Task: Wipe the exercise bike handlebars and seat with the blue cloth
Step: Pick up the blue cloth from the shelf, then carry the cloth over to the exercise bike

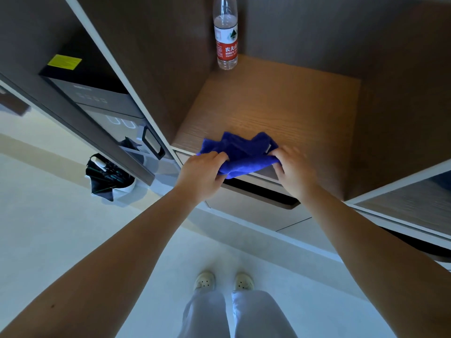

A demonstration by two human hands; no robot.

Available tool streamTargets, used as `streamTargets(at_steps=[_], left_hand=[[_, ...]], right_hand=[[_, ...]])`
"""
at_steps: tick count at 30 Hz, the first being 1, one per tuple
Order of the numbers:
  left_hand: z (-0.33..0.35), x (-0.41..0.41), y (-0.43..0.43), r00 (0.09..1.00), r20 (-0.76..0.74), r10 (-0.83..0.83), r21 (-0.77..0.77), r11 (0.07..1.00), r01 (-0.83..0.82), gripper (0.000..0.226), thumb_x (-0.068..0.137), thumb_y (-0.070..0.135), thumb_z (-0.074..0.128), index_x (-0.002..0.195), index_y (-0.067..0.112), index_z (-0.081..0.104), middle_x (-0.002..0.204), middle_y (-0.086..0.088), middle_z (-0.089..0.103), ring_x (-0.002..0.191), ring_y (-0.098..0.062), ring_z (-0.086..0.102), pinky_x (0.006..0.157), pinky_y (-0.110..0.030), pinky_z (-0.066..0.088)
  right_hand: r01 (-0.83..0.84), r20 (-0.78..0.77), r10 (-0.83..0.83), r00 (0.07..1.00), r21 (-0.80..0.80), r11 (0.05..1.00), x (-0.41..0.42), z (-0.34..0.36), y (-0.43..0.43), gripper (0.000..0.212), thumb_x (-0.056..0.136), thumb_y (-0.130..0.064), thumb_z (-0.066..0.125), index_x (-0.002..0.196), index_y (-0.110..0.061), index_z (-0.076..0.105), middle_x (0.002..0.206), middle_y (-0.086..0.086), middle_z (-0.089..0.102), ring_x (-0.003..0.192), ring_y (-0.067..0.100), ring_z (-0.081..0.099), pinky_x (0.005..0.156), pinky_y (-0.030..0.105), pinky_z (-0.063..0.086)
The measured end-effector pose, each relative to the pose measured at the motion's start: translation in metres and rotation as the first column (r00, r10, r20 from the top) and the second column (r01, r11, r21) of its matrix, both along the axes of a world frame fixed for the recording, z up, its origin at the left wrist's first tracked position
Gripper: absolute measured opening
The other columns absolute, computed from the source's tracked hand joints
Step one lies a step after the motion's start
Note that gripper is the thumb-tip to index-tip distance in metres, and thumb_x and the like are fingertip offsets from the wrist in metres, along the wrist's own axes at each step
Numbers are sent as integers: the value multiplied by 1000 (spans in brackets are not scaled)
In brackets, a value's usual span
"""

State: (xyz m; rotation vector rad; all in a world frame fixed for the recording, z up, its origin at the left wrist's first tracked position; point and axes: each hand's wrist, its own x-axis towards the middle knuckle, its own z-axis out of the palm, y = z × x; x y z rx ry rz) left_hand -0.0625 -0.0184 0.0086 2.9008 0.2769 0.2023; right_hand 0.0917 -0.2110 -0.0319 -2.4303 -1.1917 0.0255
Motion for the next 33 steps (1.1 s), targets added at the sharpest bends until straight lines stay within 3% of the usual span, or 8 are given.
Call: streamTargets(at_steps=[4,7,9,12,16,22,25,33], left_hand=[[3,-12,4,988,32,152,-358,924,-130,13,89,17,60,102,15,60,97,0,63,88,-17,56,69,-27,40],[17,-20,5,951,33,307,-544,804,-241,7,89,19,61,95,21,61,79,6,63,77,-8,58,69,-30,47],[28,-27,3,933,44,356,-548,790,-275,10,88,19,64,90,27,60,68,11,58,65,-2,54,62,-20,43],[43,-42,2,898,54,436,-514,783,-350,19,88,25,66,106,24,64,74,11,60,67,-3,54,60,-11,39],[62,-76,5,859,71,507,-512,758,-404,28,89,29,64,117,27,61,89,14,64,85,-12,62,75,-24,47],[92,-157,15,747,52,663,-539,648,-538,25,90,24,62,114,30,60,89,17,63,86,-10,59,76,-28,48],[108,-199,20,682,52,730,-531,598,-600,25,89,24,59,111,35,61,93,16,65,86,-7,58,74,-25,47],[137,-352,48,471,99,876,-510,452,-732,26,89,21,56,107,39,60,94,17,65,89,-8,59,73,-25,47]], right_hand=[[47,-80,-35,996,153,987,-4,13,4,18,90,-9,54,106,-9,62,100,3,61,95,22,54,81,26,38],[120,-241,-52,969,276,954,-6,26,8,14,91,-12,55,104,-11,61,93,-4,59,86,18,56,72,17,34],[184,-353,-73,933,291,939,-6,31,14,15,90,-14,58,105,-14,62,89,-7,61,80,18,62,69,20,41],[153,-427,-8,904,305,940,-10,36,22,17,88,-12,62,105,-15,64,90,-9,64,80,17,65,75,23,51],[-24,-429,139,892,263,965,-31,44,43,15,89,-12,61,104,-16,65,89,-8,68,82,15,67,77,20,50],[-203,-472,300,829,246,948,-91,62,105,21,87,-21,56,106,-23,63,93,-7,70,83,13,67,80,36,55],[-303,-454,380,806,236,924,-130,74,134,22,89,-13,56,108,-22,63,97,-5,69,86,15,66,77,24,51],[-642,-296,653,697,148,753,-275,103,219,27,91,-16,57,117,-21,57,110,-4,61,100,12,59,89,38,51]])
